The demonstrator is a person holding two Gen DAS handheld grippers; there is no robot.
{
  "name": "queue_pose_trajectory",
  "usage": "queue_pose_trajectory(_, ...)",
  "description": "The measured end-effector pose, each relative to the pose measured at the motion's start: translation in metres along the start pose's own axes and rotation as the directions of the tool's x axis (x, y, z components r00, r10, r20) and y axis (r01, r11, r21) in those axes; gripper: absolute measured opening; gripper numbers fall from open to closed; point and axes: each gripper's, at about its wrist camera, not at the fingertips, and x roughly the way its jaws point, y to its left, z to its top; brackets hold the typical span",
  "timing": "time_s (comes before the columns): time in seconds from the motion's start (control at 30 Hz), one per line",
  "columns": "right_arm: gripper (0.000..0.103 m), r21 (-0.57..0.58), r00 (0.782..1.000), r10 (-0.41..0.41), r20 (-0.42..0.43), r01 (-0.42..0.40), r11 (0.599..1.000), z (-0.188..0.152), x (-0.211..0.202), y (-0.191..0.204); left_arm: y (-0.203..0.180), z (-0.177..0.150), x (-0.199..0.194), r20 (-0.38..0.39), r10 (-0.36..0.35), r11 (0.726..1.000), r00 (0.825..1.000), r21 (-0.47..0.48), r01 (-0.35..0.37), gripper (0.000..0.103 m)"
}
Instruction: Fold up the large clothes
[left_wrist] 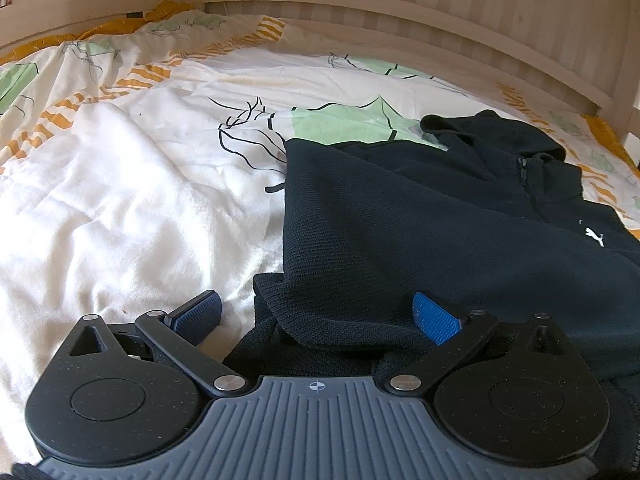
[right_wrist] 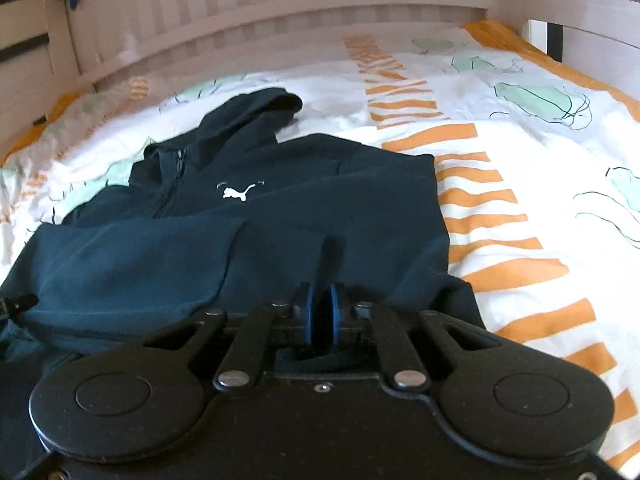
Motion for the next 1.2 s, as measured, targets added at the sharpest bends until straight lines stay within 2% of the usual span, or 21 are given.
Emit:
queue_pose_trajectory(0.43, 0.018, -0.064, 0.998, -0.037, 0.050, 0.040, 0.997, -0.010, 0.002, 0.012, -0.001, -0.001, 0.001, 0.005, 0.010, 1.000, 1.000, 0.013, -0.010, 0.103)
queue_pose_trajectory(0.87, 0.018, -0.019, 0.999, -0.002, 0.050, 0.003, 1.000, -0.010, 0.002, 0.004, -0.001, 0.000, 0.000, 0.004, 0.005, 1.000, 1.000, 0.008, -0.005, 0.103)
queue_pose_trajectory(1.03, 0.021, 0.027, 0.999, 0.033, 0.043, -0.034, 0.999, -0.007, 0.001, -0.004, 0.002, 0.004, -0.002, -0.008, -0.015, 1.000, 1.000, -0.014, 0.015, 0.103)
queue_pose_trajectory(1.07, 0.026, 0.042, 0.998, 0.052, 0.041, -0.054, 0.998, -0.006, 0.000, -0.007, 0.004, 0.006, -0.003, -0.015, -0.026, 0.999, 1.000, -0.020, 0.026, 0.103)
queue_pose_trajectory(1.13, 0.055, 0.054, 0.993, 0.113, 0.036, -0.115, 0.992, -0.004, -0.001, -0.010, 0.008, 0.010, -0.005, -0.033, -0.052, 0.998, 0.998, -0.036, 0.051, 0.103)
queue_pose_trajectory(1.17, 0.063, 0.049, 0.988, 0.149, 0.034, -0.150, 0.987, -0.003, -0.001, -0.010, 0.009, 0.012, -0.007, -0.042, -0.060, 0.997, 0.997, -0.046, 0.058, 0.103)
queue_pose_trajectory(1.2, 0.085, 0.035, 0.984, 0.174, 0.030, -0.175, 0.984, -0.002, -0.003, -0.008, 0.010, 0.014, -0.008, -0.051, -0.066, 0.996, 0.997, -0.057, 0.064, 0.103)
